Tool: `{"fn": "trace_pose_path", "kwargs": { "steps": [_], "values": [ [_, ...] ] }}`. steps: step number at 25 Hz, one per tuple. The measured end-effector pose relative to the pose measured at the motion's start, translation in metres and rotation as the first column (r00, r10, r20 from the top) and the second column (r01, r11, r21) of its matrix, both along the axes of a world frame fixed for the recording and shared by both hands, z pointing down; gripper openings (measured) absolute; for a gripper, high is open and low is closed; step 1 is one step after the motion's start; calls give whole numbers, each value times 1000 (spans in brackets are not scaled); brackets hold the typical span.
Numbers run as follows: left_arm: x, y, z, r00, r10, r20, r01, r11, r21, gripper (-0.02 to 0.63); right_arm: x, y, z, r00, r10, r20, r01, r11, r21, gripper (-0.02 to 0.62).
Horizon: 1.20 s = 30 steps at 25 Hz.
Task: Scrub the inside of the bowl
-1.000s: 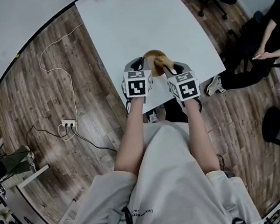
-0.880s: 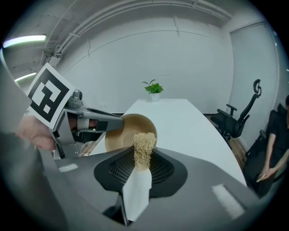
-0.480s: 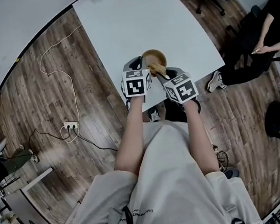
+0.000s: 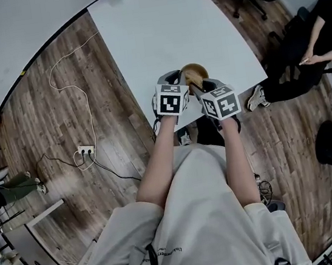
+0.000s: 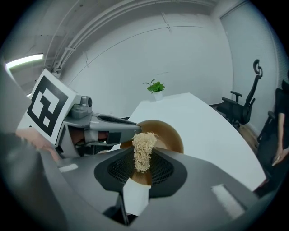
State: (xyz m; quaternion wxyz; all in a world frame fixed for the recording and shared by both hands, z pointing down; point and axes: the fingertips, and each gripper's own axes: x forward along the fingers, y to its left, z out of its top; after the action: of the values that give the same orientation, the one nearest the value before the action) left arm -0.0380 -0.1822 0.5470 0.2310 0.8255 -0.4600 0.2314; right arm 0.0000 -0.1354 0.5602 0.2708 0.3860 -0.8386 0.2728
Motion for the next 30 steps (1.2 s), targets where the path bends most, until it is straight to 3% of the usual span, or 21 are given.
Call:
{"fn": "trace_pose_path", "kwargs": {
  "steps": [8,15,24,30],
  "values": [
    [3,3,1,999,36,-10,-36,999,-24,18,15,-15,-2,995,78,-55,-75,996,55,107],
    [-16,2,4,997,-56,-49,54,998,-44,19,31,-8,10,989,96,-109,-93,995,28,107],
    [-39,-6,-5,990,-134,-48,133,991,-6,23,-4,4,12,993,-69,-100,63,996,-59,107],
    [-35,-7,-7,990,-133,-54,133,991,-4,23,-14,5,7,994,-79,-69,75,996,-54,107]
  ]
}}
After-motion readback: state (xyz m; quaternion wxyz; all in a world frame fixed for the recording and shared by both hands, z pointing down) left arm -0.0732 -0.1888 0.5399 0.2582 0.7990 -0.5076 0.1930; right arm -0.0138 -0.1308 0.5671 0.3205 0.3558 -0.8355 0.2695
